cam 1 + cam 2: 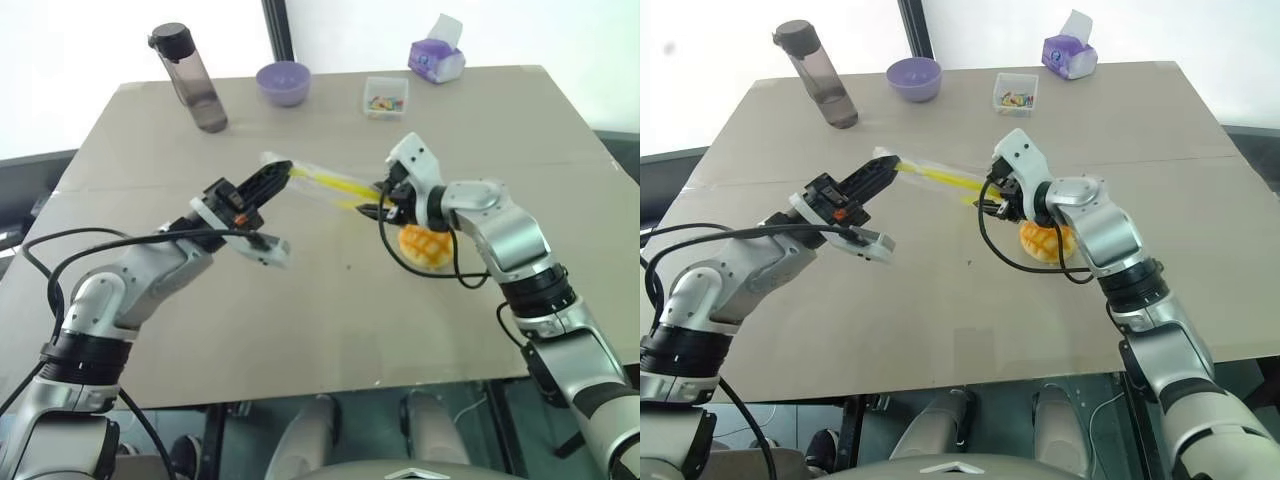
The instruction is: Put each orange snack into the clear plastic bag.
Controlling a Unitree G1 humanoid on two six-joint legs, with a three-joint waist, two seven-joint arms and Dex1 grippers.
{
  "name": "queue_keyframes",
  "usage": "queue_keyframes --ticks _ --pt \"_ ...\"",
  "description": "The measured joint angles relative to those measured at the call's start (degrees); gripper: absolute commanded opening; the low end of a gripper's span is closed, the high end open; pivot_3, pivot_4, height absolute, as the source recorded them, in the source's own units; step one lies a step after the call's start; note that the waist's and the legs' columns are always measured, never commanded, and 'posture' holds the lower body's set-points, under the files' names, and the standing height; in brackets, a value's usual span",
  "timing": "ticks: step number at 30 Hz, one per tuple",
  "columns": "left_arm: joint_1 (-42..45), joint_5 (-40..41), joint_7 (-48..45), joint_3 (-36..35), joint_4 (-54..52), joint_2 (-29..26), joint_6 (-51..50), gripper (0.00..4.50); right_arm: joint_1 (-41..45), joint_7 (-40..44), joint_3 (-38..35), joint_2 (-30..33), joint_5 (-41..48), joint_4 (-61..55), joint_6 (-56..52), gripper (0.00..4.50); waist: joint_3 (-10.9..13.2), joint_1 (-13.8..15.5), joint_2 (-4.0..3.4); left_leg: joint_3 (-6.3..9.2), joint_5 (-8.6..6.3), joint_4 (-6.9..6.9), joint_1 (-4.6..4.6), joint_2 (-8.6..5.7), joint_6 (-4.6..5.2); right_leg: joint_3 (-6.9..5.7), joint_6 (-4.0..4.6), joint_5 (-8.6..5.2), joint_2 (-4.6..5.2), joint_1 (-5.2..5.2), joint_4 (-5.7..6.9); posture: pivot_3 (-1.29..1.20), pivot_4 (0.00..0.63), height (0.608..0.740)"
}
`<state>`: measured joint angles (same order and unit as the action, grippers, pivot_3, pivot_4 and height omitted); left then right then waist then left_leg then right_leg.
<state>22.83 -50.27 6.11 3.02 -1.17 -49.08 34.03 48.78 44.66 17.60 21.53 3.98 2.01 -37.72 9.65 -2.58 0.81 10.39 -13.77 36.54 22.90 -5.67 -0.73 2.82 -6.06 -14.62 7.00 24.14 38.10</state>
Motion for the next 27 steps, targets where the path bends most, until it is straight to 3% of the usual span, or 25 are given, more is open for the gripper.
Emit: queue_keyframes --ticks 8,15,27 --pt "-3.73 14.68 -11.56 -0.83 0.39 4.98 -8.04 0.0 -0.52 -3.52 1.79 2.65 -8.49 -2.3 18.05 2.22 -0.02 -0.25 0.01 0.0 0.0 0.04 0.0 0.01 -0.01 0.01 0.0 0.0 -0.01 0.01 0.03 0.0 0.15 0.74" --pt "-5.32 26.96 -20.65 -1.48 -0.55 9.15 -15.7 0.0 -2.92 -6.9 4.69 1.67 -15.12 -3.34 27.02 2.22 -0.03 -0.26 0.02 -0.01 0.0 0.25 0.0 0.0 -0.01 0.02 0.0 0.0 -0.02 -0.02 0.18 0.0 0.15 0.74" --pt "-6.4 33.57 -26.45 -2.89 -3.66 10.61 -20.26 0.0 -1.57 -15.99 8.1 1.34 -29.42 10.14 39.24 2.22 -0.04 -0.6 0.03 -0.09 0.01 0.32 -0.05 0.01 -0.02 0.12 0.0 0.0 -0.06 -0.04 0.24 0.0 0.15 0.74"
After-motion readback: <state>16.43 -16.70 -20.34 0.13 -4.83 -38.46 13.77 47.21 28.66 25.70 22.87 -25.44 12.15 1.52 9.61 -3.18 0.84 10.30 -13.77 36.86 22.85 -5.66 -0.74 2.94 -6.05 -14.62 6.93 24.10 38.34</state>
